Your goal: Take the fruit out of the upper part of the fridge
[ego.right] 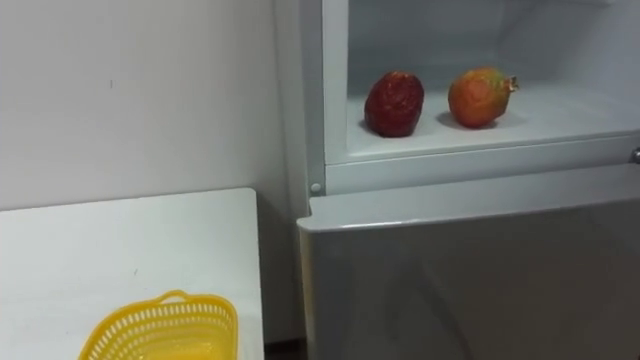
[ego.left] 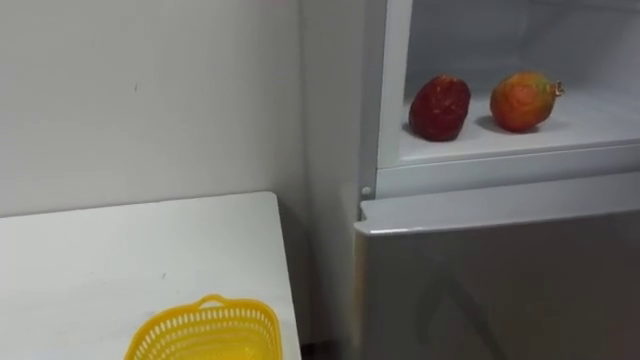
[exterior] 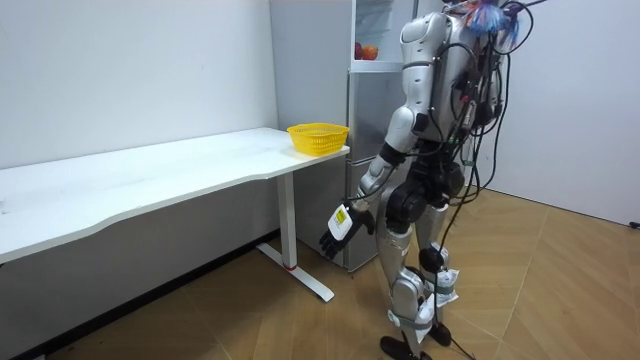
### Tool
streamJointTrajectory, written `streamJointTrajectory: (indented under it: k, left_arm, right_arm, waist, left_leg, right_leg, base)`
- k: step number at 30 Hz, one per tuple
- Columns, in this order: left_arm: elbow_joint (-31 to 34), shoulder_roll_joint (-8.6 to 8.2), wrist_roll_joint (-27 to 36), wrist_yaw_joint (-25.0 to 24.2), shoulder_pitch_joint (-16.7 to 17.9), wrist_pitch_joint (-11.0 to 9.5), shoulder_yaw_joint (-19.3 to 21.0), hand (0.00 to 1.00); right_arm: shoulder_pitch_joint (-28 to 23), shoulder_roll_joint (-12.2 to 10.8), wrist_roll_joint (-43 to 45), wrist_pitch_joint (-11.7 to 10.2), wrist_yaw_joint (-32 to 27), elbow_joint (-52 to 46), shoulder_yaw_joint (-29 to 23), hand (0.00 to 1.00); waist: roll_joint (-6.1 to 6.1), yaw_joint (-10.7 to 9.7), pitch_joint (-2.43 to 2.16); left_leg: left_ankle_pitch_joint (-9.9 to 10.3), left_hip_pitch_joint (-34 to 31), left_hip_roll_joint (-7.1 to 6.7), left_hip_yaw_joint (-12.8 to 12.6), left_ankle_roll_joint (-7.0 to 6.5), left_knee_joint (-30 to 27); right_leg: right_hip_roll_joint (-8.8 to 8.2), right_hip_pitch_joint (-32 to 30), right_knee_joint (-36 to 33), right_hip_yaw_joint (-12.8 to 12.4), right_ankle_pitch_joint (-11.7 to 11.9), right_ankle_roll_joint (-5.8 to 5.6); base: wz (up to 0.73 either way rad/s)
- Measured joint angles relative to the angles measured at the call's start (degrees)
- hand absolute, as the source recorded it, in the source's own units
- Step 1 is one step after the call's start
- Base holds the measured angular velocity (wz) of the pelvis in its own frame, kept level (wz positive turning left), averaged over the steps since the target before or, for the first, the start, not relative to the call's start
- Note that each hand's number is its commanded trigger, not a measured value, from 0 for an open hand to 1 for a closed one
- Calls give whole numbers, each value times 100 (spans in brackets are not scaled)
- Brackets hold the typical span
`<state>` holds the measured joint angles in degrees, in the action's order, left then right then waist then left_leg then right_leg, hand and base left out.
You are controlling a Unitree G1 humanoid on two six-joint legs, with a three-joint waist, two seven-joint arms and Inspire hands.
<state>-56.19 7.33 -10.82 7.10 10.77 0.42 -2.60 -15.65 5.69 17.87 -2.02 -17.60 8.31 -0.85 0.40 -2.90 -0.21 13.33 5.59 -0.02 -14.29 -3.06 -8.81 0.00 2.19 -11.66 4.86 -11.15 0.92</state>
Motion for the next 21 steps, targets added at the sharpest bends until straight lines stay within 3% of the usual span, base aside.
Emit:
streamJointTrajectory:
  k: [1,4,6,11,14,17,21]
  left_arm:
    - [-4,-2,0,-1,-6,-34,-5,0]
    - [7,-1,-18,-83,-18,-126,3,0]
    - [-7,1,-12,-166,-35,-135,-23,0]
    - [-156,24,3,-135,-41,-376,-223,0]
    - [-418,74,11,-95,-50,-585,-218,0]
    - [-586,194,11,80,-44,-586,-320,0]
    - [-805,278,-10,247,-27,-586,-509,0]
  right_arm:
    - [23,-2,-4,-60,-50,-110,31,0]
    - [-88,-13,-68,-34,-207,-508,-42,0]
    - [-88,-11,-3,-79,-370,-1224,-44,0]
    - [231,56,208,-579,-1030,-2095,-40,0]
    - [347,83,486,-714,-1408,-2587,-21,0]
    - [355,169,708,-930,-1705,-2857,38,0]
    - [359,181,861,-1103,-1971,-2901,277,0]
  waist:
    - [28,-8,-22]
    - [11,0,7]
    - [88,-76,-5]
    - [117,-137,4]
    - [104,-82,3]
    - [67,-54,-12]
    - [32,10,7]
  left_leg:
    - [0,1,3,-7,0,2]
    - [3,-8,14,-79,4,16]
    - [3,-119,22,-132,4,17]
    - [3,-35,28,-151,6,11]
    - [3,-32,31,-150,7,23]
    - [4,-17,34,-144,8,22]
    - [4,3,31,-141,7,36]
  right_leg:
    - [0,-4,0,-12,3,1]
    - [-1,-49,-6,-28,10,3]
    - [2,-148,-17,-24,45,4]
    - [34,-119,-11,-93,52,4]
    - [68,-113,-14,-77,53,5]
    - [71,-90,-14,-63,57,10]
    - [67,-24,-15,-67,61,7]
  base:
    - [-9]
    - [-14]
    - [-17]
    - [-5]
    - [0]
    - [0]
    - [0]
